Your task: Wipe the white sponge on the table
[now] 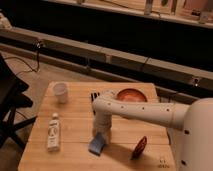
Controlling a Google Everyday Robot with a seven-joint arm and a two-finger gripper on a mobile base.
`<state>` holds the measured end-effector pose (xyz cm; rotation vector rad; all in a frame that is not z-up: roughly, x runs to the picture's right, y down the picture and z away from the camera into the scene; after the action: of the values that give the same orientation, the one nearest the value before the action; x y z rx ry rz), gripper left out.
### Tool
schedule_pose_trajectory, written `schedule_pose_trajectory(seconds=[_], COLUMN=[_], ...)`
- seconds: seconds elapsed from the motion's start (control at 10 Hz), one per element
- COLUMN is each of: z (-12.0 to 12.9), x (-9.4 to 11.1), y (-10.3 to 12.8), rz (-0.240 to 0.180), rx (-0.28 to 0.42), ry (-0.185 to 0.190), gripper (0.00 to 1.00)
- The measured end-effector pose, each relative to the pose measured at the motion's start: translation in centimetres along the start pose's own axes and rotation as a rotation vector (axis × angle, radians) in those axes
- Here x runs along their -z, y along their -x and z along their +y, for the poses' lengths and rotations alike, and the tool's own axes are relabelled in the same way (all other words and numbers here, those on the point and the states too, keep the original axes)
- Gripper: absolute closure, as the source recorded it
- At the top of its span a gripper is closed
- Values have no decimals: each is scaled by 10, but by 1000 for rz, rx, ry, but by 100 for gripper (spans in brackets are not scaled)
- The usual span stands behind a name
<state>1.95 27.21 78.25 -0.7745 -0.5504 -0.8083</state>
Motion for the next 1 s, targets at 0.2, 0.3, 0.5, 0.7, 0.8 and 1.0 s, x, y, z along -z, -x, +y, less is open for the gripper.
schedule_pose_trajectory(seconds=[0.2, 0.3, 0.5, 0.7, 0.8, 1.0], z=[22, 22, 11, -15, -31, -50], x=[10, 15, 20, 18, 13, -1], y=[-17, -25, -30, -19, -9, 11], rz=[19, 30, 46, 49, 43, 12], rx=[-71, -75, -48, 7, 41, 97], ry=[-13, -16, -6, 2, 8, 20], gripper=[100, 100, 100, 100, 100, 100])
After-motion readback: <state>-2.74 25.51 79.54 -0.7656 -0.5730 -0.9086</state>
